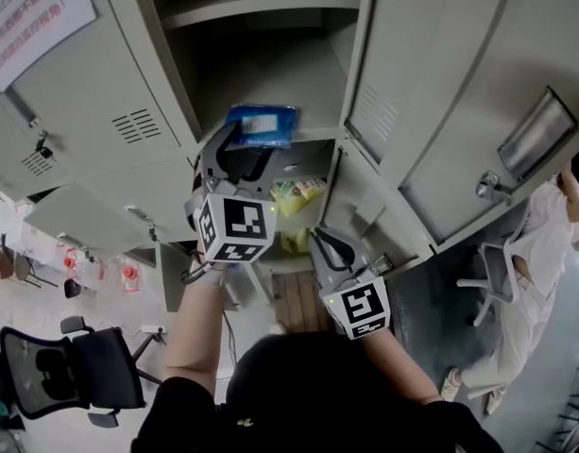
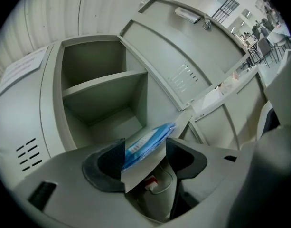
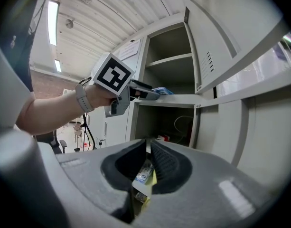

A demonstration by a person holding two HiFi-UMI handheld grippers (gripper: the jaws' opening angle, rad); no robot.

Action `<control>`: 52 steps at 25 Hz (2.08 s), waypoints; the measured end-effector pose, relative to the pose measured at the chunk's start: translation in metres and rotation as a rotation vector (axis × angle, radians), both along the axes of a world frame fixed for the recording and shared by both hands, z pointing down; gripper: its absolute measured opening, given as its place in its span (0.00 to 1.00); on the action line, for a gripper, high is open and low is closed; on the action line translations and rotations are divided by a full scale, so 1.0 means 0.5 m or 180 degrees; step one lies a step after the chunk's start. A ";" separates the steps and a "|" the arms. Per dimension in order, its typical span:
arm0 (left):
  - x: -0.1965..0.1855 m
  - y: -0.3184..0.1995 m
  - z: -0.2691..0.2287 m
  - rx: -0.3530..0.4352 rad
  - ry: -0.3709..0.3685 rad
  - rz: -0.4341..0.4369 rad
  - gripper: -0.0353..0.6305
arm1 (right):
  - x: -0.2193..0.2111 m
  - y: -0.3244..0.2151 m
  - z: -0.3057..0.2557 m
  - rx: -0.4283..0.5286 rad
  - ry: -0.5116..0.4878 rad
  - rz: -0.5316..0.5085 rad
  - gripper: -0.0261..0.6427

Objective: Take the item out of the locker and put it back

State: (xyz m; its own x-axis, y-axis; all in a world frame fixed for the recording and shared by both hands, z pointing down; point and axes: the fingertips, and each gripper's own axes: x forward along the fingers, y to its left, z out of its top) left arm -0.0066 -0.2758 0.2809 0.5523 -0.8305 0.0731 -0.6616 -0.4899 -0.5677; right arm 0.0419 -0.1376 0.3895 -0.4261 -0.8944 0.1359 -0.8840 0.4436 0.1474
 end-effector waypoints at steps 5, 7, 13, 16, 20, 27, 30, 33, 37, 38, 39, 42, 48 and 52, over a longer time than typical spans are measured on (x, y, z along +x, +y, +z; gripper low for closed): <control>0.021 -0.012 0.001 0.0015 -0.0035 0.0016 0.46 | 0.010 0.000 0.000 0.0001 0.0006 0.0041 0.08; 0.026 -0.017 0.004 0.0001 -0.0032 0.0022 0.46 | 0.013 0.001 0.001 -0.0001 0.0010 0.0049 0.08; 0.025 -0.012 0.002 0.0019 -0.0016 0.0034 0.47 | 0.022 0.002 0.001 -0.0008 0.0000 0.0073 0.08; 0.023 -0.005 0.002 0.0024 0.0005 0.0059 0.50 | 0.023 0.001 0.002 -0.0013 -0.0010 0.0068 0.08; 0.016 0.005 0.009 0.0023 0.0011 0.0056 0.51 | 0.018 0.002 0.004 -0.0020 -0.0014 0.0039 0.08; -0.012 0.034 0.017 0.0024 0.0119 0.0005 0.51 | -0.003 -0.004 0.010 -0.0040 -0.0047 -0.0053 0.08; -0.030 0.052 0.027 -0.0009 0.0208 -0.0029 0.51 | -0.022 -0.005 0.011 -0.0043 -0.0057 -0.0121 0.08; -0.049 0.071 0.053 -0.0114 0.0334 -0.0056 0.51 | -0.044 -0.005 0.014 -0.0057 -0.0061 -0.0201 0.08; -0.064 0.103 0.069 -0.0171 0.0412 0.0037 0.51 | -0.069 -0.006 0.020 -0.0078 -0.0072 -0.0283 0.08; -0.070 0.111 0.075 -0.0197 0.0428 0.0048 0.50 | -0.075 -0.005 0.021 -0.0081 -0.0072 -0.0301 0.08; -0.077 0.118 0.084 -0.0236 0.0447 0.0047 0.50 | -0.081 -0.005 0.022 -0.0085 -0.0069 -0.0318 0.08; -0.100 0.134 0.114 -0.0370 0.0511 0.0011 0.48 | -0.097 -0.005 0.026 -0.0105 -0.0059 -0.0365 0.08; -0.139 0.164 0.177 -0.0630 0.0644 -0.0068 0.47 | -0.122 -0.003 0.039 -0.0155 -0.0048 -0.0447 0.08; -0.158 0.190 0.218 -0.0827 0.0733 -0.0084 0.45 | -0.133 -0.004 0.044 -0.0149 -0.0060 -0.0493 0.08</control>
